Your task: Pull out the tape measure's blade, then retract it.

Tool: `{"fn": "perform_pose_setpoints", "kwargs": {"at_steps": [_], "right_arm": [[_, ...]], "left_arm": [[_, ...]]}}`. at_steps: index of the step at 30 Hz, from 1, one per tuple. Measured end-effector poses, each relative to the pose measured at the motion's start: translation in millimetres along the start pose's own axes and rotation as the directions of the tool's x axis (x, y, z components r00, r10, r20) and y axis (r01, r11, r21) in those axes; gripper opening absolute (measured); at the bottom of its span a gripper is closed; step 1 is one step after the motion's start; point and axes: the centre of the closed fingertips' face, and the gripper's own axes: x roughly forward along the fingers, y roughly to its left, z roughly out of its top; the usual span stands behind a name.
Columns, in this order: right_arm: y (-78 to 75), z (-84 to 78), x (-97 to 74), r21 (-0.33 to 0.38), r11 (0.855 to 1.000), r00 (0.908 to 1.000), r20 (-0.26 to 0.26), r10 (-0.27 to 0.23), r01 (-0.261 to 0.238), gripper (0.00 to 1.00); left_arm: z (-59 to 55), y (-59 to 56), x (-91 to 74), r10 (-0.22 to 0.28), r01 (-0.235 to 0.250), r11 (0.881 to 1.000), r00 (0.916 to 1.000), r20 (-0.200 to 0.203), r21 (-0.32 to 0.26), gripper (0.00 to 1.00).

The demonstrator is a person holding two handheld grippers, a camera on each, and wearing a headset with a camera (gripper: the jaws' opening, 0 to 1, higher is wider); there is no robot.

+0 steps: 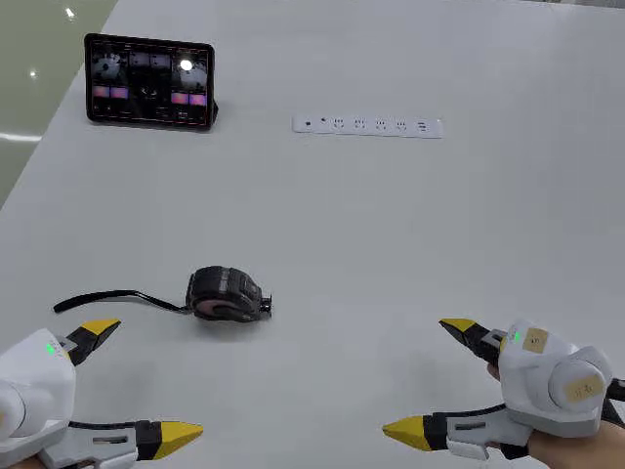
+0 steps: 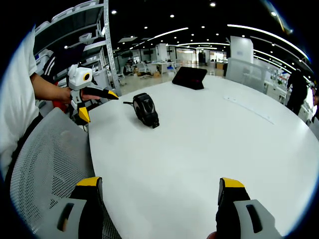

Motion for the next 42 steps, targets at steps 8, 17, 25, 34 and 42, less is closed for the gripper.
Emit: {"fn": "perform_pose_setpoints", "kwargs": {"at_steps": [8, 17, 25, 34, 42], "right_arm": [[-3.6, 2.4, 3.2, -0.003, 1.000, 0.9999, -0.007, 0.013, -0.013, 0.93], [-2.8, 3.3, 3.9, -0.004, 1.000, 0.9998, -0.009, 0.019, -0.020, 0.92], [-8.6, 9.7, 8.6, -0.028, 0.999, 0.9995, -0.013, 0.029, -0.030, 0.89], [-13.3, 18.0, 15.3, -0.070, 0.996, 0.9980, -0.028, 0.057, -0.058, 0.89], [-15.7, 20.7, 20.6, -0.098, 0.991, 0.9953, -0.052, 0.081, -0.086, 0.88]], "left_arm": [[2.7, 2.4, 2.8, -0.009, 0.009, 1.000, 1.0000, 0.000, -0.010, 0.99], [2.9, 2.8, 3.4, -0.014, 0.014, 1.000, 0.9999, -0.001, -0.006, 0.99], [6.4, 6.7, 7.1, -0.033, 0.033, 0.999, 0.9993, -0.017, 0.013, 0.99], [11.5, 10.0, 12.9, -0.058, 0.059, 0.997, 0.9978, -0.032, 0.043, 0.99], [14.1, 12.4, 17.2, -0.081, 0.085, 0.993, 0.9952, -0.054, 0.081, 0.98]]}}
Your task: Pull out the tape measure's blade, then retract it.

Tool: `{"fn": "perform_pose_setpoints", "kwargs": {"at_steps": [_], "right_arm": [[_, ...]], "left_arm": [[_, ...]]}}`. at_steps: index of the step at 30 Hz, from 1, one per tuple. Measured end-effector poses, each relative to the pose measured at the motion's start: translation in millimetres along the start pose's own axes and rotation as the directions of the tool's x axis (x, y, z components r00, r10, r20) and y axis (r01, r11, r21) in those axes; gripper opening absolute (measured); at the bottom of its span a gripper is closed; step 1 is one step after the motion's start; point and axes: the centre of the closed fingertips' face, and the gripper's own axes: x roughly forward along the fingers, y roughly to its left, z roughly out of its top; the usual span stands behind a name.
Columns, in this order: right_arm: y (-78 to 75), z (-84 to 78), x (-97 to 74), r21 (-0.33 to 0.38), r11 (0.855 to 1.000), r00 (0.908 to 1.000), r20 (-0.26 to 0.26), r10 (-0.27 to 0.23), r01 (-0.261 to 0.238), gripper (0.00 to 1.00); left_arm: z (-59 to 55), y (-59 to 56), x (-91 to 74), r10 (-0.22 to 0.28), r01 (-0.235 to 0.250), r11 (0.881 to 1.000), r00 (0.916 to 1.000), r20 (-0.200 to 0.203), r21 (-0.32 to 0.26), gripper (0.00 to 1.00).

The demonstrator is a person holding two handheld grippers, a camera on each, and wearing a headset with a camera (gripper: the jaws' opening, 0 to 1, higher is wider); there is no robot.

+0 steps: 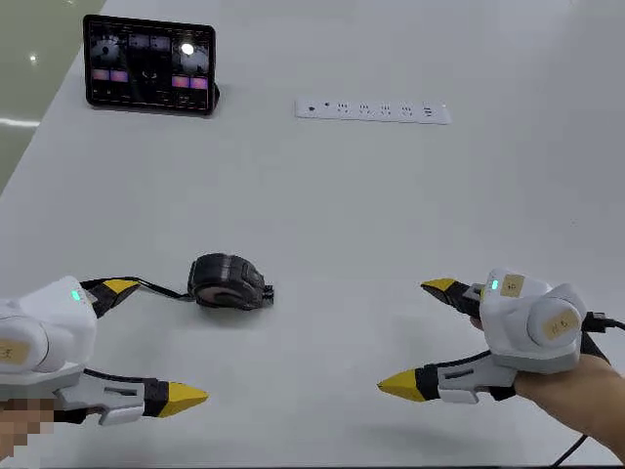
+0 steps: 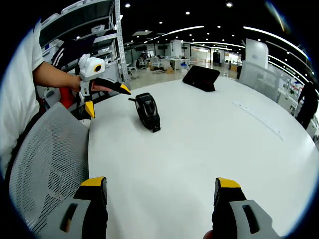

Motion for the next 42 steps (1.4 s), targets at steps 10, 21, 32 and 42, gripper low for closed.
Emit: {"fn": "perform_pose_setpoints", "kwargs": {"at_steps": [10, 21, 32, 42], "right_arm": [[-4.5, 6.2, 7.3, -0.035, 0.999, 0.9994, -0.019, 0.028, -0.029, 0.87], [-12.1, 6.1, 15.0, -0.107, 0.992, 0.9959, -0.073, 0.054, -0.062, 0.86], [-20.2, 14.2, 25.0, -0.149, 0.985, 0.9924, -0.095, 0.079, -0.093, 0.85], [-26.8, 21.2, 30.7, -0.179, 0.977, 0.9893, -0.109, 0.097, -0.116, 0.85]], "left_arm": [[7.7, 9.8, 4.3, -0.004, 0.004, 1.000, 1.0000, -0.002, 0.029, 0.95], [6.3, 21.1, 13.8, -0.018, 0.023, 0.996, 0.9986, -0.050, 0.084, 0.92], [11.4, 30.6, 23.6, -0.037, 0.052, 0.987, 0.9947, -0.095, 0.155, 0.89], [13.6, 35.7, 30.3, -0.071, 0.094, 0.982, 0.9878, -0.139, 0.166, 0.89]]}}
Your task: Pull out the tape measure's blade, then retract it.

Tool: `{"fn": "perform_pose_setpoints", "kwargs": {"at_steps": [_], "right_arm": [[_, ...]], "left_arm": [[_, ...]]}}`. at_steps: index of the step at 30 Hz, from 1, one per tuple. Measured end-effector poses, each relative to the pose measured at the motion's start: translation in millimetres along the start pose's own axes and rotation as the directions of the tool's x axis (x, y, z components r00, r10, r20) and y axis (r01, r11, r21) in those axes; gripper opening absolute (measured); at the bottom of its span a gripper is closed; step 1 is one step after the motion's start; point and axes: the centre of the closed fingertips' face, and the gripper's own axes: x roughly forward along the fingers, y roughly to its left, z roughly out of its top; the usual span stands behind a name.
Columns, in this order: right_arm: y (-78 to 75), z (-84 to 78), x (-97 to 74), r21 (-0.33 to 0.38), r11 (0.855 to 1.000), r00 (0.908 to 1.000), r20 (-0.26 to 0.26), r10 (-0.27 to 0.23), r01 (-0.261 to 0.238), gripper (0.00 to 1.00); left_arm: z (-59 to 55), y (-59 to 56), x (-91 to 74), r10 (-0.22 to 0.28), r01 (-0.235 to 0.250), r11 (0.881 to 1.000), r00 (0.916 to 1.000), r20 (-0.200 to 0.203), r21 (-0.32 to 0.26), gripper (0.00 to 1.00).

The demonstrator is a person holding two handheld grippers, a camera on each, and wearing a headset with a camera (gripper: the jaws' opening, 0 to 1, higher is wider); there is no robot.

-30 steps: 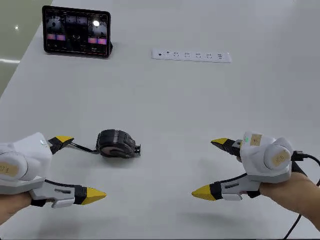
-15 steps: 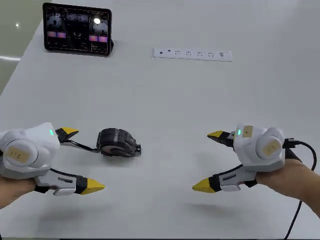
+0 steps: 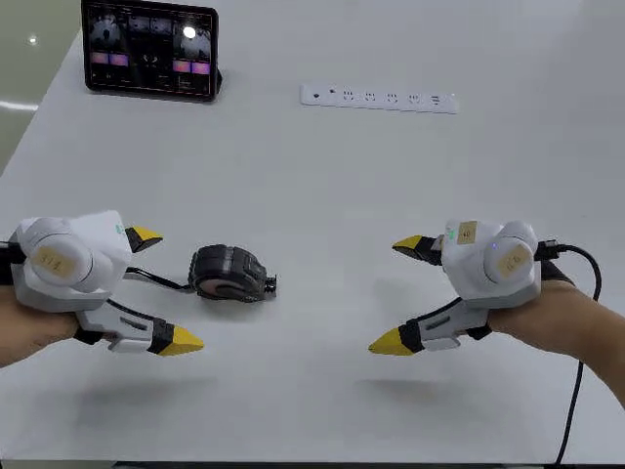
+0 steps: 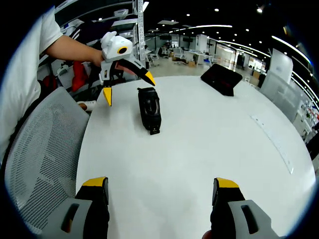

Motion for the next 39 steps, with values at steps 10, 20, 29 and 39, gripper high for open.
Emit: {"fn": "perform_pose_setpoints", "kwargs": {"at_steps": [10, 20, 29, 39], "right_arm": [[-4.6, 6.1, 4.7, -0.012, 1.000, 0.9998, -0.001, 0.018, -0.018, 0.85], [-6.6, 11.6, 8.3, -0.026, 0.999, 0.9995, -0.002, 0.031, -0.031, 0.85], [-7.7, 16.8, 14.1, -0.030, 0.999, 0.9990, -0.002, 0.045, -0.045, 0.83], [-8.5, 20.1, 19.8, -0.029, 0.998, 0.9982, 0.003, 0.059, -0.059, 0.83]], "left_arm": [[4.2, 6.6, 8.6, -0.022, 0.022, 1.000, 0.9995, -0.024, 0.014, 0.83], [5.3, 10.0, 17.2, -0.044, 0.046, 0.999, 0.9976, -0.053, 0.029, 0.77], [7.3, 11.9, 26.8, -0.067, 0.070, 0.997, 0.9950, -0.074, 0.037, 0.72], [6.4, 12.1, 38.1, -0.089, 0.095, 0.994, 0.9906, -0.104, 0.055, 0.67]]}}
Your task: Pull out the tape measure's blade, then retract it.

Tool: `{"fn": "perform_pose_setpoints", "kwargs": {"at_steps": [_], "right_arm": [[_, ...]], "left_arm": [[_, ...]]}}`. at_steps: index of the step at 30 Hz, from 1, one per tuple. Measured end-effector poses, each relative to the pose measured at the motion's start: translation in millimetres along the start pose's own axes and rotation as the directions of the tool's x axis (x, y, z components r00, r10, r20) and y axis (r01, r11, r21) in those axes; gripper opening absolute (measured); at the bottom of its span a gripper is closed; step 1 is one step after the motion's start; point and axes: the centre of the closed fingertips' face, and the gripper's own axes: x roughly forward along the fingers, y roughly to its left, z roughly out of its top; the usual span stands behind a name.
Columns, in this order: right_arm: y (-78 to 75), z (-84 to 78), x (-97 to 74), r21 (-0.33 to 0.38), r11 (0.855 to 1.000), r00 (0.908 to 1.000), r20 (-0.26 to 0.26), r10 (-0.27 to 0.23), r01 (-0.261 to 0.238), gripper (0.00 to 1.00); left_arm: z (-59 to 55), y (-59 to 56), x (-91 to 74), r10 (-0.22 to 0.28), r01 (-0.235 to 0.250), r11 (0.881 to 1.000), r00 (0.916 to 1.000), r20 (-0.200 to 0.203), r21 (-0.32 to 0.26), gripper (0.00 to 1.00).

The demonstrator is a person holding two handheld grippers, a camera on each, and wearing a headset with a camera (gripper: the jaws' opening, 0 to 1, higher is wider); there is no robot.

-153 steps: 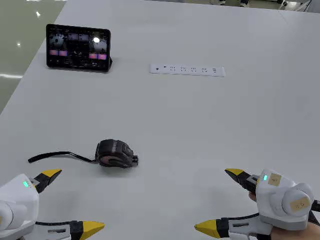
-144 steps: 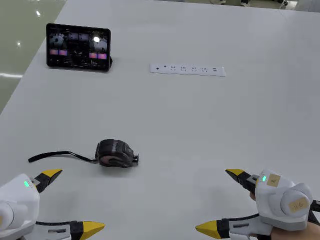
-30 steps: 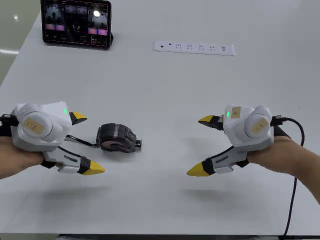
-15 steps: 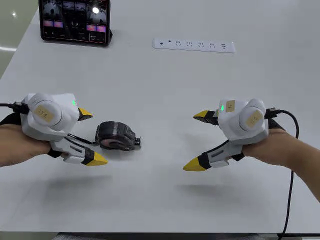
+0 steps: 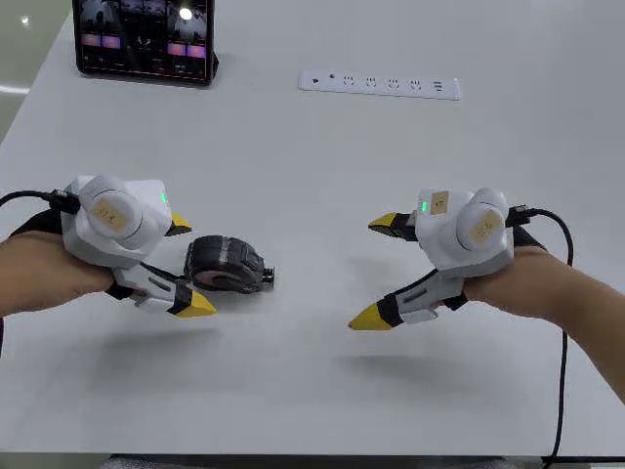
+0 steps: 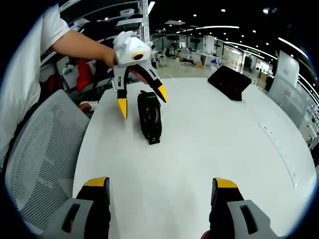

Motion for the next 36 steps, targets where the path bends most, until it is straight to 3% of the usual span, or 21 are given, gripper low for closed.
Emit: {"fn": "perform_pose_setpoints", "kwargs": {"at_steps": [11, 36], "right_arm": [[1.7, 2.8, 7.4, 0.002, 1.000, 0.9999, 0.004, 0.010, -0.010, 0.82], [7.0, 7.6, 18.7, 0.006, 0.999, 0.9993, 0.014, 0.036, -0.036, 0.77]], "left_arm": [[-3.2, -0.3, 6.4, -0.011, 0.012, 1.000, 0.9997, -0.020, 0.019, 0.57], [0.2, -3.7, 15.4, -0.052, 0.053, 0.998, 0.9984, -0.023, 0.045, 0.36]]}}
